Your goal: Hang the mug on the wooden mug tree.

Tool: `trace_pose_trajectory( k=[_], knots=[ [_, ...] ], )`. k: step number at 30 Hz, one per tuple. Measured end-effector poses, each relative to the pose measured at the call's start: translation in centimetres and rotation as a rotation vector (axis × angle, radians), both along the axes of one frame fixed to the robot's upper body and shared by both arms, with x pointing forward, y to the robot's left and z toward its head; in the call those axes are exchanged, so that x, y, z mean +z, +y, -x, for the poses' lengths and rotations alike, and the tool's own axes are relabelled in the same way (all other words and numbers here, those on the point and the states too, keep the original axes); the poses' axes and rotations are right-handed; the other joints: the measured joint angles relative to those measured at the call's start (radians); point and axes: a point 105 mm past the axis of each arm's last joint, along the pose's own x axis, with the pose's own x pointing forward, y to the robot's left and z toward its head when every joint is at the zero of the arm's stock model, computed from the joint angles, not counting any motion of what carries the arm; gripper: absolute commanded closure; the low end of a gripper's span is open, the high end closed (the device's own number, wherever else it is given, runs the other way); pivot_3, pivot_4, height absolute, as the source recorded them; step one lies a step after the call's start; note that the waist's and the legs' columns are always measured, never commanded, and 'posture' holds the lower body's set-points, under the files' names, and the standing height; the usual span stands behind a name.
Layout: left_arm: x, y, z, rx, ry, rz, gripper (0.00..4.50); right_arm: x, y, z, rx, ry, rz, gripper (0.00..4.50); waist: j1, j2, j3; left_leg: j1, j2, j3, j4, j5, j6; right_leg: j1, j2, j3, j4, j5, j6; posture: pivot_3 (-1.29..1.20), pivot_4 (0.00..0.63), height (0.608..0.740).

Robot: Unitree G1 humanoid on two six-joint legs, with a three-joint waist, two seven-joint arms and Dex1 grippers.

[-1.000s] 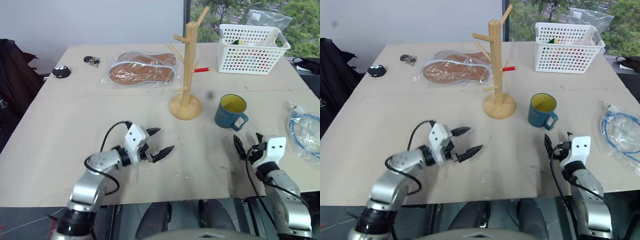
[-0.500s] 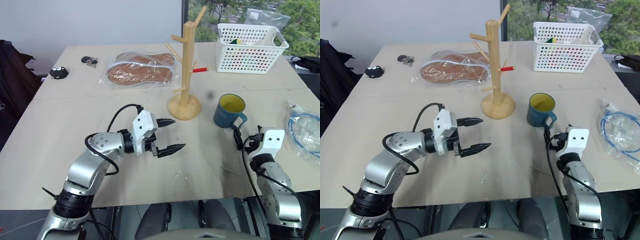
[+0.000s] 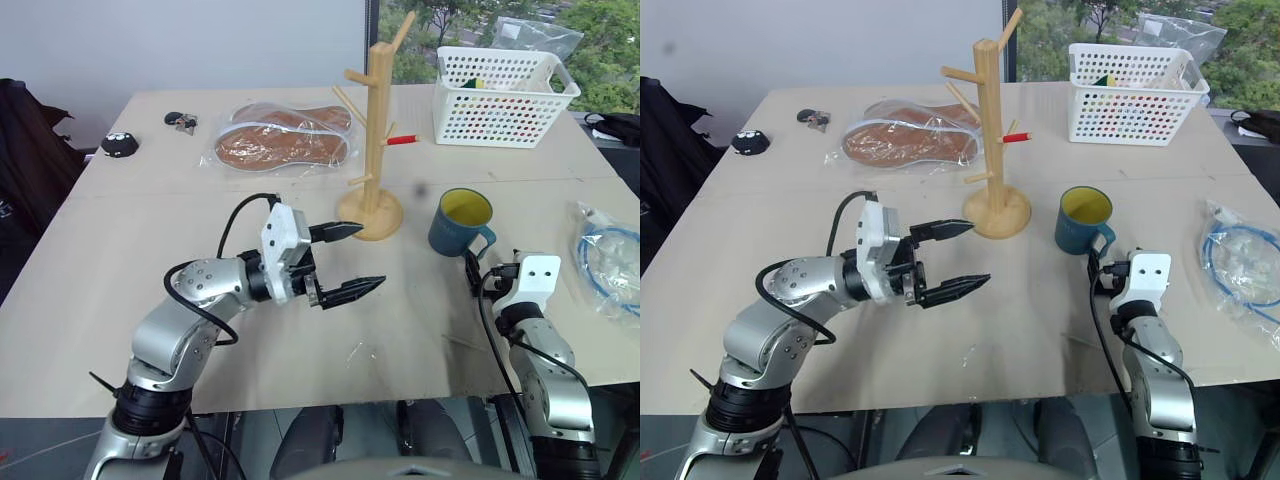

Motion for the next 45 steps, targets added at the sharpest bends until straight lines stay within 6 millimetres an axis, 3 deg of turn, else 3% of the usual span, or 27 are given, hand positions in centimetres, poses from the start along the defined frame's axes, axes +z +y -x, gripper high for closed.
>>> trace_pose_trajectory(
  k=[6, 7, 15, 18, 21, 23, 32, 37, 45],
  knots=[
    [-0.1, 0.1, -0.2, 0.018, 0.016, -0.001, 0.00, -0.2, 0.2, -0.6, 0.011, -0.004, -0.001, 4.31, 0.000, 0.000, 0.000, 0.000, 0.000, 0.000, 0.000, 0.000, 0.000, 0.000, 0.000, 0.000, 0.000, 0.000, 0.000, 0.00, 0.150, 0.740],
    [-0.2, 0.1, -0.2, 0.019, 0.018, -0.003, 0.00, -0.2, 0.1, -0.7, 0.012, -0.004, 0.001, 4.42, 0.000, 0.000, 0.000, 0.000, 0.000, 0.000, 0.000, 0.000, 0.000, 0.000, 0.000, 0.000, 0.000, 0.000, 0.000, 0.00, 0.150, 0.740],
    [-0.1, 0.1, -0.5, 0.048, 0.020, 0.015, 0.00, 0.1, 0.1, -1.3, 0.094, -0.002, 0.045, 4.42, 0.000, 0.000, 0.000, 0.000, 0.000, 0.000, 0.000, 0.000, 0.000, 0.000, 0.000, 0.000, 0.000, 0.000, 0.000, 0.00, 0.150, 0.740],
    [0.3, -0.5, -0.3, 0.082, 0.032, 0.119, 0.00, 1.8, -0.1, -2.2, 0.227, -0.024, 0.153, 4.42, -0.001, 0.001, 0.001, 0.000, -0.001, 0.002, 0.001, 0.000, 0.000, 0.000, 0.000, 0.002, 0.000, 0.000, 0.000, 0.00, 0.150, 0.740],
    [1.8, -0.7, -0.7, 0.172, -0.006, 0.289, 0.00, 5.8, -0.5, -4.1, 0.414, -0.069, 0.339, 4.42, -0.002, 0.001, 0.002, 0.000, -0.001, 0.004, 0.002, 0.000, 0.001, 0.000, 0.000, 0.003, -0.001, 0.000, 0.000, 0.00, 0.150, 0.740],
    [2.7, -0.2, -0.9, 0.253, -0.044, 0.389, 0.00, 10.3, 0.2, -5.4, 0.572, -0.140, 0.482, 4.42, -0.005, 0.001, 0.002, 0.001, -0.001, 0.004, 0.002, -0.001, 0.002, 0.001, 0.001, 0.003, -0.001, 0.000, 0.000, 0.00, 0.150, 0.740],
    [1.6, 1.3, -0.2, 0.381, -0.088, 0.453, 0.00, 18.5, 5.0, -7.6, 1.024, -0.229, 0.781, 4.42, 0.003, -0.001, 0.003, -0.003, 0.000, 0.003, 0.001, 0.000, 0.001, -0.001, -0.001, 0.002, -0.003, 0.000, 0.000, 0.00, 0.150, 0.740],
    [1.6, 1.4, 0.0, 0.419, -0.121, 0.472, 0.00, 19.2, 6.7, -8.4, 1.139, -0.211, 0.868, 4.42, 0.005, -0.001, 0.003, -0.006, 0.000, 0.002, 0.001, 0.000, 0.001, -0.004, -0.002, 0.002, -0.003, 0.000, 0.000, 0.00, 0.150, 0.740],
    [1.8, 1.9, 0.3, 0.464, -0.158, 0.512, 0.00, 18.7, 7.6, -9.3, 1.196, -0.175, 0.914, 4.42, 0.002, -0.001, 0.003, -0.006, 0.000, 0.002, 0.000, 0.000, 0.001, -0.006, -0.002, 0.002, -0.002, 0.000, 0.000, 0.00, 0.150, 0.740]
  ],
)
